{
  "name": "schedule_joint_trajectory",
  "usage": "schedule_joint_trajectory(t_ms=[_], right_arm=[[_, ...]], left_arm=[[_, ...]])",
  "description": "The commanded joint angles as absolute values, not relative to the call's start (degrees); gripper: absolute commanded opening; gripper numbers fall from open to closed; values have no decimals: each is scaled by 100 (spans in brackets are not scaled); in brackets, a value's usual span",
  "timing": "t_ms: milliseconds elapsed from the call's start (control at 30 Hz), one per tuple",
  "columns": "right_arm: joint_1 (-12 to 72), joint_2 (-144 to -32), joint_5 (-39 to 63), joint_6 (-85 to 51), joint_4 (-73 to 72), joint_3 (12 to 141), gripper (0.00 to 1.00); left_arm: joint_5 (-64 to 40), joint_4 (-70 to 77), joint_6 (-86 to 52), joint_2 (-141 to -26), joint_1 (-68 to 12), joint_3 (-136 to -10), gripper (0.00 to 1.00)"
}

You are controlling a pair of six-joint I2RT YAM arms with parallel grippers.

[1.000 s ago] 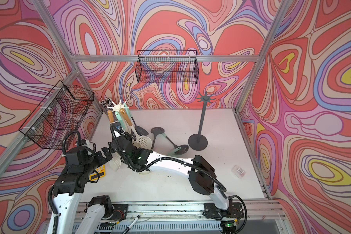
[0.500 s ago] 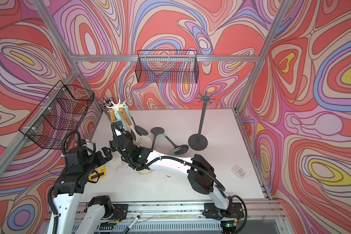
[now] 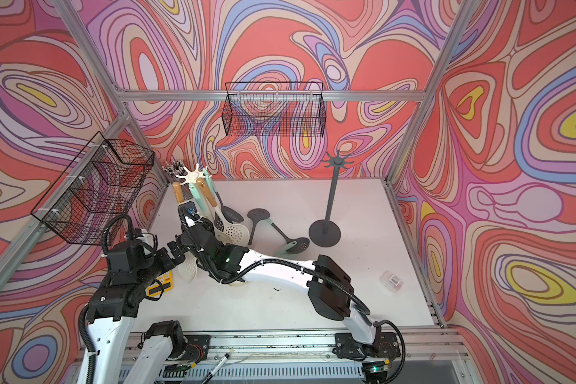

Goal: Hang the skimmer on the kitchen utensil rack
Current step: Hang the skimmer on the rack.

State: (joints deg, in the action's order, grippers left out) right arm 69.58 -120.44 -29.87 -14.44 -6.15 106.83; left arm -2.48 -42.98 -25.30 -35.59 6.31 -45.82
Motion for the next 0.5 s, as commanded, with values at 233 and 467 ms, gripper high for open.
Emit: schedule_joint_trajectory(t_ms=[233, 467], right_arm=[[6974, -12004, -2955, -1493, -732, 10956, 0], [6928, -12099, -2897, -1627, -635, 11096, 0]], left_arm=[[-273, -4189, -2511, -3489, 570, -4520, 100], [-268, -4199, -2503, -3463, 545, -4526, 100]])
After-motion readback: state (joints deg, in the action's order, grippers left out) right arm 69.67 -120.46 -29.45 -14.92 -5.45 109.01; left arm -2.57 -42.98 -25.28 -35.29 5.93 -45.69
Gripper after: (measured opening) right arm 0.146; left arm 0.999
